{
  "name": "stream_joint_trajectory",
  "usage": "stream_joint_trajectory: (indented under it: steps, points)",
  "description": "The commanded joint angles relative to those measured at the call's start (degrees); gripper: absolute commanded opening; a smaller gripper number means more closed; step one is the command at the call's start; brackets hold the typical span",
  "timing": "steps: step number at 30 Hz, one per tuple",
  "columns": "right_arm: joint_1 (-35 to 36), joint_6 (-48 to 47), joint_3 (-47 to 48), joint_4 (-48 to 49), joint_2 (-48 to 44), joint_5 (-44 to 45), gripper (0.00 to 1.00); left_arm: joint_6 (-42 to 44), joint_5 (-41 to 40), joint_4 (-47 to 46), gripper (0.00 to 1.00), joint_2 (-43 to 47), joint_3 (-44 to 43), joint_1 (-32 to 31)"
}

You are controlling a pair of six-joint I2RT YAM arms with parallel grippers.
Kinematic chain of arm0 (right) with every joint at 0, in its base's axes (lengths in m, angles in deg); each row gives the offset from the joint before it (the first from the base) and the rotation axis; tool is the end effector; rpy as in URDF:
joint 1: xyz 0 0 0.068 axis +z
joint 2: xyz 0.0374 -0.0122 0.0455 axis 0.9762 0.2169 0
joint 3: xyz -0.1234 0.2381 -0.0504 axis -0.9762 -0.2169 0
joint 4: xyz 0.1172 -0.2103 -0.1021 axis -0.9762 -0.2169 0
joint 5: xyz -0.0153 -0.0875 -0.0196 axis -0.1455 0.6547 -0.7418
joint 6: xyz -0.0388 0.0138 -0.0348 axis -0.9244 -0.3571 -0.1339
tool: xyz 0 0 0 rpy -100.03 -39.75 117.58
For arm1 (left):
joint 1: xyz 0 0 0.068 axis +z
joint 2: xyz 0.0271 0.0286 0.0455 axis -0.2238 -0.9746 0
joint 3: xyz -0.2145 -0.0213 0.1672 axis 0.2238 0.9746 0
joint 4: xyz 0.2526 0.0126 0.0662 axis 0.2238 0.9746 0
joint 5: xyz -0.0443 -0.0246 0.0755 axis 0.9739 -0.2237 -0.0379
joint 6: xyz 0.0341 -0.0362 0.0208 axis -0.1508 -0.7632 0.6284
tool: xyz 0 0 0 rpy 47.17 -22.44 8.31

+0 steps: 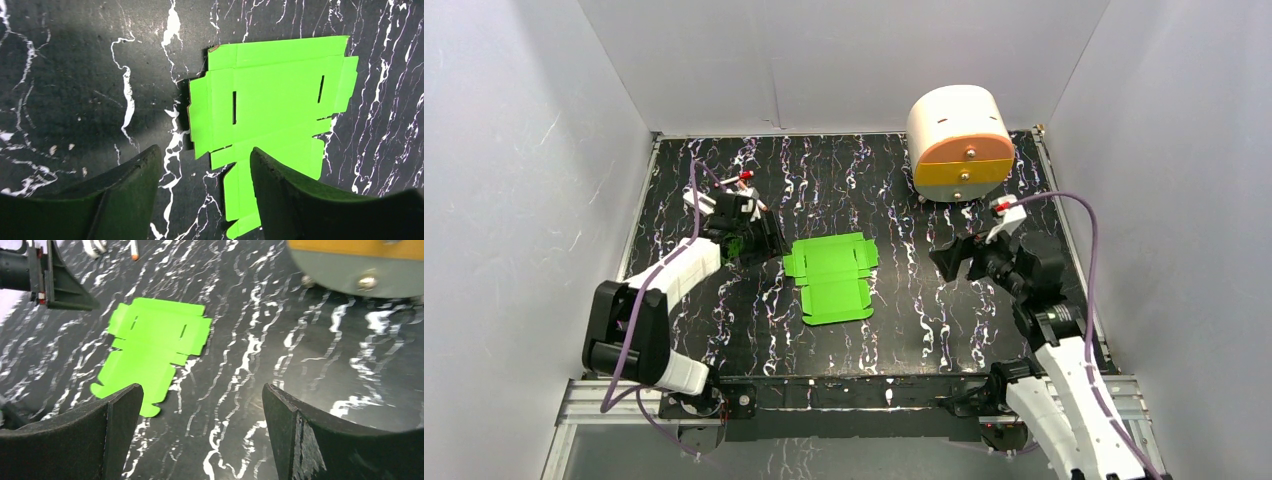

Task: Fold the paper box

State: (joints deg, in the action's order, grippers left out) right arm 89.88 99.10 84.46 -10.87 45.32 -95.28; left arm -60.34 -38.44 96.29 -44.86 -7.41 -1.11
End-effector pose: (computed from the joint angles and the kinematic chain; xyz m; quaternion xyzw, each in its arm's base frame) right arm 0.1446 0.0423 0.3030 -0.1033 0.7771 0.2336 0.5752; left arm 0.2913 -0.0808 0.2026 -0.0724 0.9194 -0.2292 0.3114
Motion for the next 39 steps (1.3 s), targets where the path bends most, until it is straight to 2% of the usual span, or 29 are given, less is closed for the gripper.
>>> stream_joint_trajectory:
  steps: [1, 5, 9, 16, 19, 25, 39]
  points:
    - [0.34, 6.83, -4.21, 13.49, 5.17, -10.71, 0.96, 2.88, -2.11, 4.97, 0.64, 4.54, -1.03, 0.07]
    - [1.28, 12.63, -9.2, 25.39, 11.34, -12.34, 0.95, -0.14, 1.61, 3.27, 0.68, 4.11, -0.77, 0.23]
    - [5.4, 16.43, -10.95, 34.9, 20.52, -9.43, 0.91, -3.55, 3.93, -1.09, 0.7, 2.22, 0.15, 0.36]
    - [10.19, 21.26, -8.76, 45.34, 36.33, -2.33, 0.84, 1.22, 1.99, 2.89, 0.64, -4.07, -5.26, 0.68]
    - [11.98, 21.88, -6.16, 47.76, 42.74, -0.94, 0.81, 3.35, -0.03, 5.29, 0.59, -6.59, -6.84, 0.76]
    - [13.61, 24.33, -1.59, 49.06, 53.14, 0.56, 0.75, 5.46, 3.29, 6.18, 0.48, -11.19, -9.04, 0.79]
    - [14.85, 26.57, 2.37, 51.66, 64.81, 0.98, 0.67, 6.28, 9.75, 6.31, 0.32, -14.37, -9.19, 0.45]
